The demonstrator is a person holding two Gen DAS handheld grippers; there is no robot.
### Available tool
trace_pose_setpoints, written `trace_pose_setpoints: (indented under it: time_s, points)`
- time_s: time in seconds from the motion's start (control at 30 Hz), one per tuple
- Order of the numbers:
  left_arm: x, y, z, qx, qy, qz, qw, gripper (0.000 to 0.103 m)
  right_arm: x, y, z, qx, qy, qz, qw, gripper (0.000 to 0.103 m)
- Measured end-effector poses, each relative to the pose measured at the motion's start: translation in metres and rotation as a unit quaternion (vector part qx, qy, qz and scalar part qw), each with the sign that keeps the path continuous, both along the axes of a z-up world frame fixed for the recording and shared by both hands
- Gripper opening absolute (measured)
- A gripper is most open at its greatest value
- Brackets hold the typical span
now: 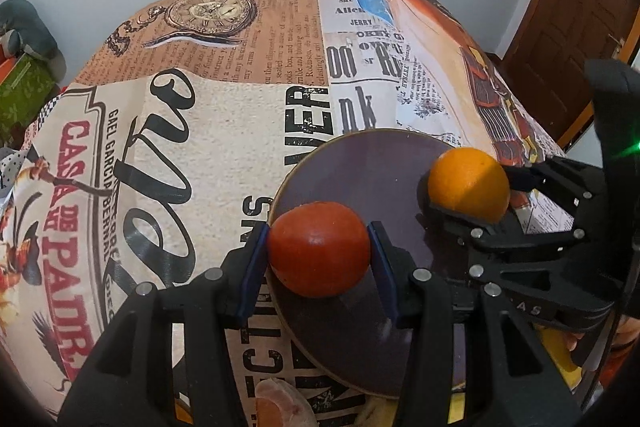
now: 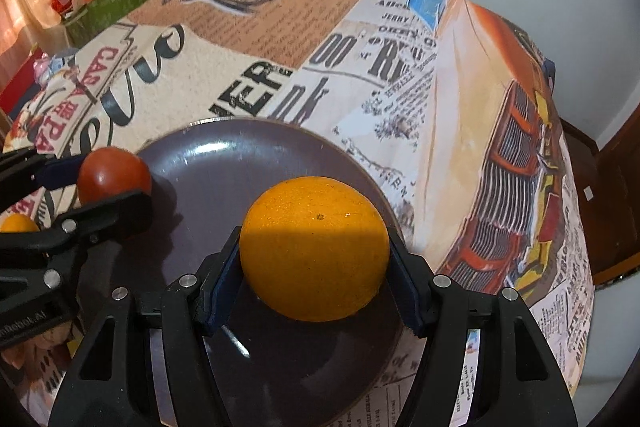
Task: Organize fruits
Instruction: 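Carry the orange with the right tool while the left tool carries the tomato toward the grey plate, then open the right tool to set the orange on the plate while the left tool releases the tomato there, then grasp a yellow corn cob with the right tool while the left tool grasps a mandarin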
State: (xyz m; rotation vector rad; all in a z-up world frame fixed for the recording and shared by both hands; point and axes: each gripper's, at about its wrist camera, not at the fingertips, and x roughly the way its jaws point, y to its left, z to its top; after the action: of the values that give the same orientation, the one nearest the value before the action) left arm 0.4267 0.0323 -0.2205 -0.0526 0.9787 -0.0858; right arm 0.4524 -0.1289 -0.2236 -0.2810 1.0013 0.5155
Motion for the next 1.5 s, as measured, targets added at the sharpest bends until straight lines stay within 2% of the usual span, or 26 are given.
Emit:
trace_pose_setpoints:
  time_s: [0.1,0.33,0.4,0.47,0.5,1.03,1.17,1.33,1.5]
  points:
    - [0.001,0.001,0.001,-0.005,0.000,0.002,1.0000,0.059,-0.002,0.000,0.000,-0.004,-0.003,0.003,1.000,0.063]
    - [-0.005,0.003,0.013,-0.002,-0.014,0.009,0.9999,0.062,-0.003,-0.004,0.000,-0.003,0.003,-0.001,1.000,0.063]
    - [-0.009,0.006,0.019,-0.002,-0.021,0.013,0.9997,0.063,-0.006,-0.007,0.004,0.000,-0.006,-0.007,1.000,0.067]
    - [-0.015,0.009,0.025,-0.006,-0.026,0.016,0.9995,0.064,-0.010,-0.011,0.010,0.009,-0.016,-0.011,1.000,0.078]
    - [-0.018,0.010,0.029,-0.008,-0.029,0.017,0.9994,0.064,-0.013,-0.014,0.015,0.014,-0.021,-0.012,1.000,0.079]
    - [-0.096,0.024,0.089,0.016,-0.092,0.039,0.9949,0.064,-0.086,-0.035,0.081,0.053,-0.107,-0.018,0.993,0.079]
    - [-0.121,0.033,0.098,0.023,-0.101,0.046,0.9936,0.067,-0.111,-0.041,0.091,0.051,-0.127,-0.019,0.990,0.080]
    - [-0.145,0.048,0.099,0.039,-0.101,0.055,0.9926,0.068,-0.134,-0.051,0.093,0.046,-0.138,-0.027,0.989,0.081]
    - [-0.164,0.072,0.086,0.039,-0.085,0.071,0.9931,0.068,-0.147,-0.065,0.084,0.042,-0.130,-0.047,0.989,0.081]
